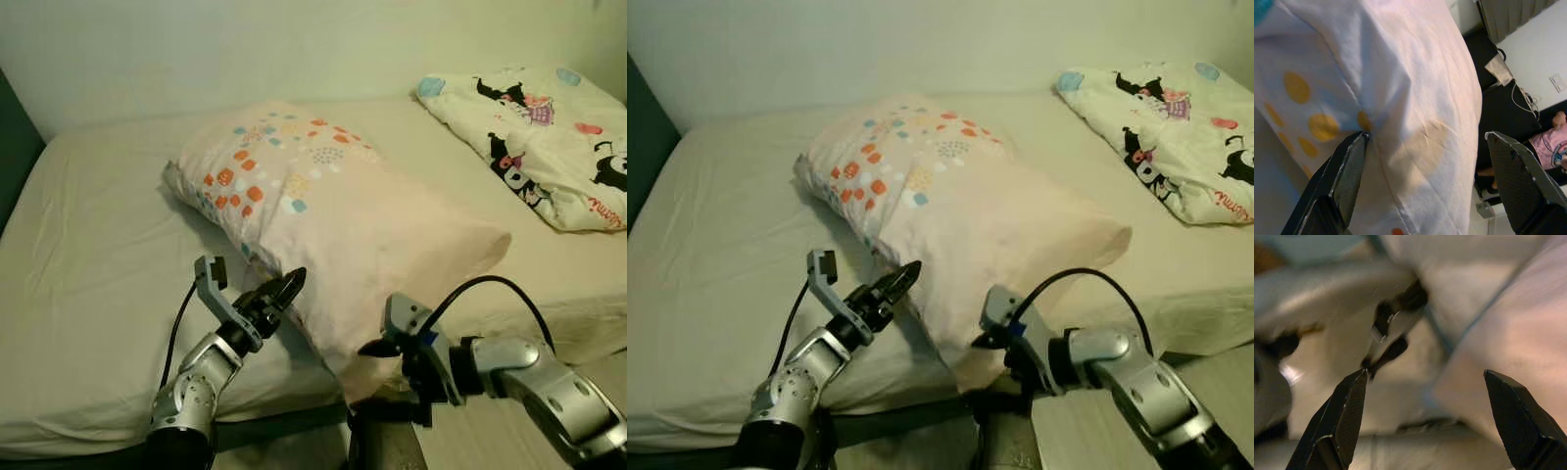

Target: Clean up the room

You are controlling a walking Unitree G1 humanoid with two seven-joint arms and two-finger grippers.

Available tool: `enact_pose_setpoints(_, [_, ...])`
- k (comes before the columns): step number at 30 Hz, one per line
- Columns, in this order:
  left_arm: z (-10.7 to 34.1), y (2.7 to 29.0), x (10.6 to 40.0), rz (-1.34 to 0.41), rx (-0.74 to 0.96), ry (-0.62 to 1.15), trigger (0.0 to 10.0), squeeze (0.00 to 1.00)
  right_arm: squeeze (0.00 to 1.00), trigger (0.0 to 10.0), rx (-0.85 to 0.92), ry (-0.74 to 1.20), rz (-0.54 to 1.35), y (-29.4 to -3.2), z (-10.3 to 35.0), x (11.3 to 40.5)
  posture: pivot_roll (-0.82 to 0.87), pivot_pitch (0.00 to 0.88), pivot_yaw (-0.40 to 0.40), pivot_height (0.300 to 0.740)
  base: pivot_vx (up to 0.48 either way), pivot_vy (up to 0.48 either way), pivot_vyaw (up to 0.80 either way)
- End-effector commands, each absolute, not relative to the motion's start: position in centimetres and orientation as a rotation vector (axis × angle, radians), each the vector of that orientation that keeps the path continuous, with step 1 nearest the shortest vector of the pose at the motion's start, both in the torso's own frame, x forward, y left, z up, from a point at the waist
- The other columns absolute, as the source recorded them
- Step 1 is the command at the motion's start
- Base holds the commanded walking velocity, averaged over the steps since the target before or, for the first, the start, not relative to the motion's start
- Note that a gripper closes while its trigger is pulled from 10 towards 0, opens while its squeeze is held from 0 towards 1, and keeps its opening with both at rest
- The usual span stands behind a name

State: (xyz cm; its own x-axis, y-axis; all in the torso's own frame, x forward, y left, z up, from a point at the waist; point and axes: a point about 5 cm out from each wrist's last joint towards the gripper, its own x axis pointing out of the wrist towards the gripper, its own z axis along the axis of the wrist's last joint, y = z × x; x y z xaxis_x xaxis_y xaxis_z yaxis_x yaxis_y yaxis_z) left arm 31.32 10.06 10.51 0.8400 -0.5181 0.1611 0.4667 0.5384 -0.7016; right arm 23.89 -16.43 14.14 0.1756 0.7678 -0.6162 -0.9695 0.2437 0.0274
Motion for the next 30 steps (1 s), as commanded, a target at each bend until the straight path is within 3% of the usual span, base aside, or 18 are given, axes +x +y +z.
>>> enact_pose_setpoints(1, [9.8, 9.2, 30.7, -0.606, -0.812, 0.097, 10.0, 0.00, 0.00, 10.0, -0.465, 0.661, 1.295, -16.7, 13.4, 22.9, -0.10, 0.185, -0.044, 0.556, 0.000, 0.000, 0.00])
enact_pose_setpoints(6, [9.8, 8.0, 30.4, -0.626, -0.802, 0.102, 10.0, 0.00, 0.00, 10.0, -0.532, 0.700, 1.212, -17.3, 12.1, 23.2, -0.10, 0.185, -0.049, 0.556, 0.000, 0.000, 0.00])
enact_pose_setpoints(10, [10.1, 7.0, 30.4, -0.629, -0.807, 0.092, 10.0, 0.00, 0.00, 10.0, -0.562, 0.702, 1.016, -18.0, 10.9, 24.9, -0.10, 0.190, -0.047, 0.556, 0.000, 0.000, 0.00])
enact_pose_setpoints(21, [10.5, 6.7, 31.4, -0.556, -0.807, 0.052, 10.0, 0.00, 0.00, 10.0, -0.591, 0.959, 0.786, -19.9, 6.6, 23.1, -0.10, 0.194, -0.047, 0.556, 0.000, 0.000, 0.00])
enact_pose_setpoints(27, [10.8, 6.1, 31.5, -0.555, -0.836, 0.047, 10.0, 0.00, 0.00, 10.0, -0.588, 0.967, 0.770, -19.9, 6.1, 23.1, -0.10, 0.194, -0.047, 0.556, 0.000, 0.000, 0.00])
enact_pose_setpoints(30, [10.4, 4.1, 30.9, -0.656, -0.743, 0.092, 10.0, 0.00, 0.00, 10.0, -0.588, 0.967, 0.760, -19.6, 6.0, 23.2, -0.11, 0.209, -0.037, 0.556, 0.000, 0.000, 0.00])
